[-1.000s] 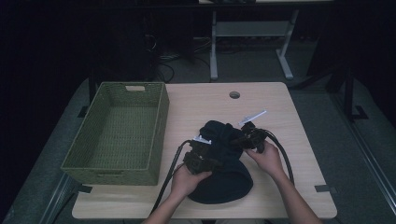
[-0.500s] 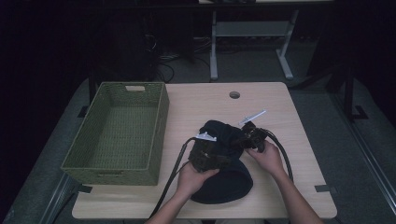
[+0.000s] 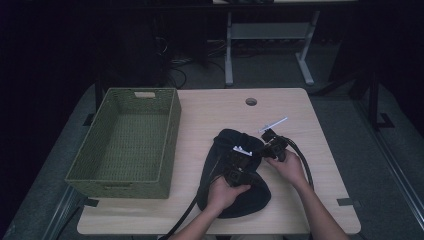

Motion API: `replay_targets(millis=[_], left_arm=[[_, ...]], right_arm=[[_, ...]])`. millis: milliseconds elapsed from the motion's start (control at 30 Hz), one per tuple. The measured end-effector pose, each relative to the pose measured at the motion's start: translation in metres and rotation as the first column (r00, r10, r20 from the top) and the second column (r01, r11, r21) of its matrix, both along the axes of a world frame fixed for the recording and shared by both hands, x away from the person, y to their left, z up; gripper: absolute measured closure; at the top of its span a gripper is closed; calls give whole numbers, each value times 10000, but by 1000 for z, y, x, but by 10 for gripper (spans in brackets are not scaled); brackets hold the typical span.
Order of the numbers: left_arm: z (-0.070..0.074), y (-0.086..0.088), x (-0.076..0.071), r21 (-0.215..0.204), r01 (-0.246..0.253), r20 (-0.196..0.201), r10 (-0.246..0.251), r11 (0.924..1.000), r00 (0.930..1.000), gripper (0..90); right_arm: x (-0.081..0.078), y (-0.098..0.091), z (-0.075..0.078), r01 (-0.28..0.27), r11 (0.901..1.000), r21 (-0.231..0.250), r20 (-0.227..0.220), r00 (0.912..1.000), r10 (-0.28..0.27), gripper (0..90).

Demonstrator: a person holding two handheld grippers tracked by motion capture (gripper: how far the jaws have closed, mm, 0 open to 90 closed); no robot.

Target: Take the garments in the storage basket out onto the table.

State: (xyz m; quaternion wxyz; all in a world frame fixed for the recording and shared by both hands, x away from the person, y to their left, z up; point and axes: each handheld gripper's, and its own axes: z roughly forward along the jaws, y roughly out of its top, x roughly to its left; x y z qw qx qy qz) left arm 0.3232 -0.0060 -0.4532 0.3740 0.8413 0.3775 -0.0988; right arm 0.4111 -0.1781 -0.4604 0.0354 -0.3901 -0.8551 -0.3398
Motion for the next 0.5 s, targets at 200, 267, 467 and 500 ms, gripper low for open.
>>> replay_targets(millis=[200,267,467,500], left_arm=[[-3,-2,-4,275,273,-20,-273,9992,9996,781],[-3,-2,-5,324,363,-38,-362,9988,9993,789],[-7,-1,-5,274,403,-176,-398,9988,9991,791],[-7,-1,-6,320,437,-146,-433,9985,9990,791]], right_arm=[[8,4,-3,197,9997,-107,79,9998,-196,899],[12,4,-1,234,9992,-318,176,9996,-229,899],[21,2,-1,512,9979,-398,153,9986,-506,899],[23,2,0,606,9969,-509,259,9979,-593,899]])
